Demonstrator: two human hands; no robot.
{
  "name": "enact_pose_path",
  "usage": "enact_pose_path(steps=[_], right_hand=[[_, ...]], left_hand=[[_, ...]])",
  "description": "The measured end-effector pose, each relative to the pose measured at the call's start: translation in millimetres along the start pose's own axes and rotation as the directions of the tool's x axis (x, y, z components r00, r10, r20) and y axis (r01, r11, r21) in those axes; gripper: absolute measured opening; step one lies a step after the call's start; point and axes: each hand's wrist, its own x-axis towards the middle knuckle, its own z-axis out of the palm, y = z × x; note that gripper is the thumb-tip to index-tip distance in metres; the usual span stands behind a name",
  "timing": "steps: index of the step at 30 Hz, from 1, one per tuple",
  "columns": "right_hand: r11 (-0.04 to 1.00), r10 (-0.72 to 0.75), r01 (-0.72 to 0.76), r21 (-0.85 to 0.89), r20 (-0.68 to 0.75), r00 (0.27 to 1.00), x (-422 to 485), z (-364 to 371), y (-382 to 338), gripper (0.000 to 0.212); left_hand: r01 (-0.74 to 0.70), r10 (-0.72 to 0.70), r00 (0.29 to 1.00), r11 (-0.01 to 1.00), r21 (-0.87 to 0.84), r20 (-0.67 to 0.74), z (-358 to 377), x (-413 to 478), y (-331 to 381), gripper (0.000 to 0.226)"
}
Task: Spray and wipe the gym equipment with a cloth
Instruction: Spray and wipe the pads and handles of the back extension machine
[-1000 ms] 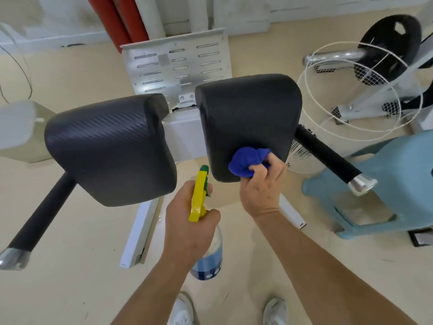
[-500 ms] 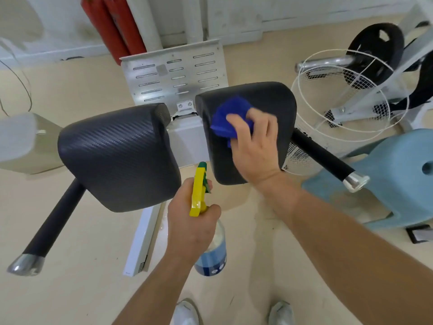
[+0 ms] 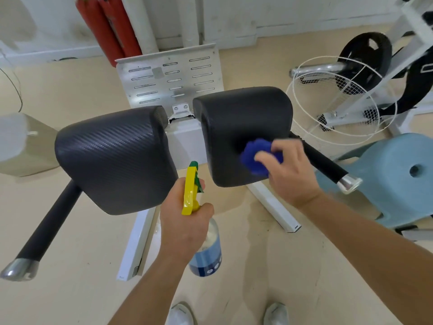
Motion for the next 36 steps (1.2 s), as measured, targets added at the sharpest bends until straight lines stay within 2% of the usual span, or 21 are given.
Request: enact_pose_path(steps=[2, 4, 9, 11, 13, 15, 16, 17, 20, 23, 26, 28, 30, 32, 34, 35, 36], right_hand=[[0.992, 0.125, -0.121, 0.039, -0.126, 0.984, 46.3, -2.6, -4.5, 0.031], [0.983, 0.182, -0.179, 0.031, -0.164, 0.969, 72.3, 11.5, -11.4, 0.035], [0.98, 0.187, -0.199, -0.019, -0.257, 0.948, 40.8, 49.1, -32.2, 0.034], [0.994, 0.108, -0.11, -0.009, -0.139, 0.984, 4.1, 52.1, -34.2, 0.038], [1.0, 0.001, 0.0, -0.01, 0.106, 0.994, -38.0, 51.1, -33.4, 0.046], [0.998, 0.045, -0.055, 0.025, 0.301, 0.953, -61.5, 40.2, -33.8, 0.06], [0.989, 0.115, -0.14, 0.056, 0.326, 0.938, -63.0, 32.3, -36.8, 0.067], [0.975, 0.169, -0.203, 0.09, 0.296, 0.94, -57.6, 23.8, -42.2, 0.069], [0.957, 0.198, -0.213, 0.2, 0.093, 0.976, -3.1, 0.8, -62.2, 0.062], [0.965, 0.214, -0.204, 0.162, -0.047, 0.976, 76.3, 1.0, -67.5, 0.051], [0.993, 0.095, -0.092, -0.068, 0.041, 0.995, 114.0, 23.8, -77.1, 0.036], [0.974, 0.007, 0.02, -0.224, 0.116, 0.993, 110.5, 38.8, -85.3, 0.027], [0.944, -0.067, 0.111, -0.31, 0.148, 0.987, 102.1, 45.0, -90.7, 0.021], [0.923, -0.131, 0.187, -0.337, 0.181, 0.975, 93.3, 44.8, -95.4, 0.026], [0.904, -0.224, 0.309, -0.296, 0.29, 0.931, 71.1, 48.3, -100.1, 0.022], [0.886, -0.274, 0.387, -0.256, 0.385, 0.881, 54.0, 52.0, -102.3, 0.019], [0.863, -0.304, 0.458, -0.215, 0.502, 0.809, 36.9, 54.3, -104.9, 0.024]], left_hand=[[0.009, -0.009, 1.0, 1.0, 0.006, -0.005, -0.9, -0.7, 2.8, 0.042], [0.007, -0.007, 1.0, 1.0, 0.001, -0.005, -2.8, -0.7, 5.9, 0.042], [-0.011, 0.011, 1.0, 1.0, -0.012, -0.01, -8.6, 2.9, 5.0, 0.041], [-0.001, 0.001, 1.0, 1.0, 0.0, -0.007, -8.9, 2.6, 2.8, 0.042], [0.016, -0.016, 1.0, 1.0, -0.015, -0.008, -8.9, 0.9, -0.3, 0.042], [0.032, -0.033, 0.999, 0.999, -0.032, -0.006, -9.9, 0.0, -4.2, 0.042], [0.033, -0.033, 0.999, 0.999, -0.032, 0.002, -11.4, -0.5, -6.1, 0.041], [0.034, -0.034, 0.999, 0.999, -0.029, 0.014, -13.1, -0.7, -7.5, 0.041], [0.026, -0.025, 0.999, 0.999, -0.026, 0.049, -22.1, -0.2, -4.7, 0.04], [0.018, -0.017, 0.997, 1.0, -0.018, 0.07, -32.7, 2.5, 1.5, 0.041], [0.013, -0.012, 0.998, 1.0, -0.02, 0.057, -41.5, 7.2, 1.1, 0.047], [0.014, -0.013, 0.998, 1.0, -0.023, 0.055, -45.8, 10.0, -1.9, 0.049], [0.007, -0.006, 0.998, 1.0, -0.016, 0.059, -47.8, 13.1, -6.8, 0.05], [0.005, -0.004, 0.998, 1.0, -0.015, 0.056, -49.6, 14.4, -11.2, 0.049], [0.001, -0.001, 0.998, 1.0, -0.011, 0.057, -50.9, 14.3, -14.9, 0.05], [0.001, 0.0, 0.998, 1.0, -0.009, 0.059, -50.9, 14.2, -16.4, 0.05], [0.001, 0.0, 0.998, 1.0, -0.012, 0.062, -50.9, 14.1, -17.5, 0.05]])
